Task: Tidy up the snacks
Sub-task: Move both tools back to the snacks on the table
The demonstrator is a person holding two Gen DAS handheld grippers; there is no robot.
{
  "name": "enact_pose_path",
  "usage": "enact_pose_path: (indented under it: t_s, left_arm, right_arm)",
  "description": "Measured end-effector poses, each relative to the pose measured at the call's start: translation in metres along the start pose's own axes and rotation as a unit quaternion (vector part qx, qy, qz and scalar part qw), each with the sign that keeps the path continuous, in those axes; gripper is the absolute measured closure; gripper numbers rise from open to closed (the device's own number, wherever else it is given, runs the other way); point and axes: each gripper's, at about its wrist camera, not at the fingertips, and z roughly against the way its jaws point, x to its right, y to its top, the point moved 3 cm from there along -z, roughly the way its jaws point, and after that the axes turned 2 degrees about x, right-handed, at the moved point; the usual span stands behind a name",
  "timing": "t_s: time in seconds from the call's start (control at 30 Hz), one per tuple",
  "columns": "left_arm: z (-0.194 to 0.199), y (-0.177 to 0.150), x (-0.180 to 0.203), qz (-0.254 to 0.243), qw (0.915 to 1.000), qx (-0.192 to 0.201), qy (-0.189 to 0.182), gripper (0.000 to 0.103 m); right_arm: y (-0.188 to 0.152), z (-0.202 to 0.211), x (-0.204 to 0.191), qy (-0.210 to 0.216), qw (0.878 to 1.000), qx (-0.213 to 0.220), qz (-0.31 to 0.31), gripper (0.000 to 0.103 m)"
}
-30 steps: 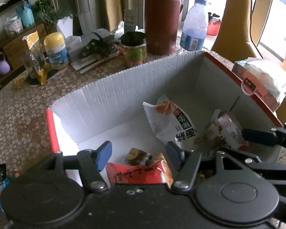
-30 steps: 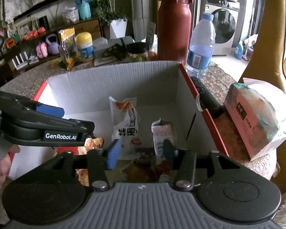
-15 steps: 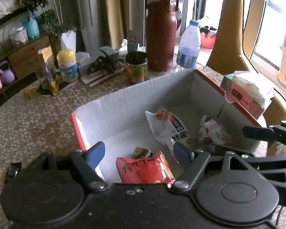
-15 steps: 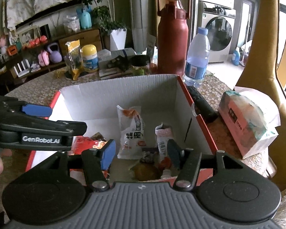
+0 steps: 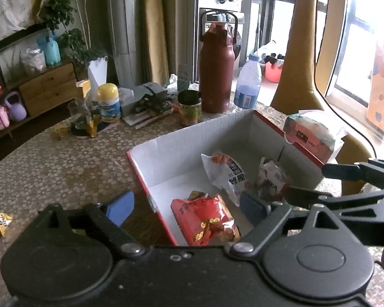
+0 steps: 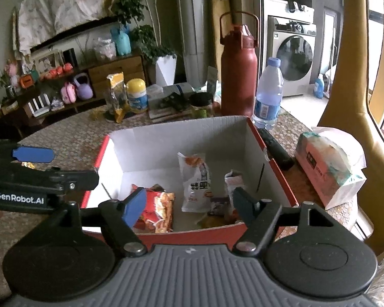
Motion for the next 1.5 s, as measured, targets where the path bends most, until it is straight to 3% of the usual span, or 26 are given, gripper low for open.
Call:
enact_pose_path:
  t_s: [0.57, 0.97, 1.5]
  left_arm:
    - [0.072, -0.033, -0.048, 0.036, 0.9983, 0.043, 0.016, 0.000]
    - [0.103, -0.060, -0.118, 0.083, 0.9906, 0.066, 0.086, 0.000]
    - [0.099, -0.078, -0.234, 0.152, 0.9691, 0.060, 0.184, 0.000]
  right_arm:
    - [-0.009, 0.037, -0.060, 0.058, 0.998, 0.018, 0.011, 0.014]
    - [-0.019, 0.026, -0.119, 0.120, 0.993, 0.021, 0.012, 0.012]
    - [-0.035, -0.031, -0.180, 0.144, 0.987, -0.014, 0.065, 0.012]
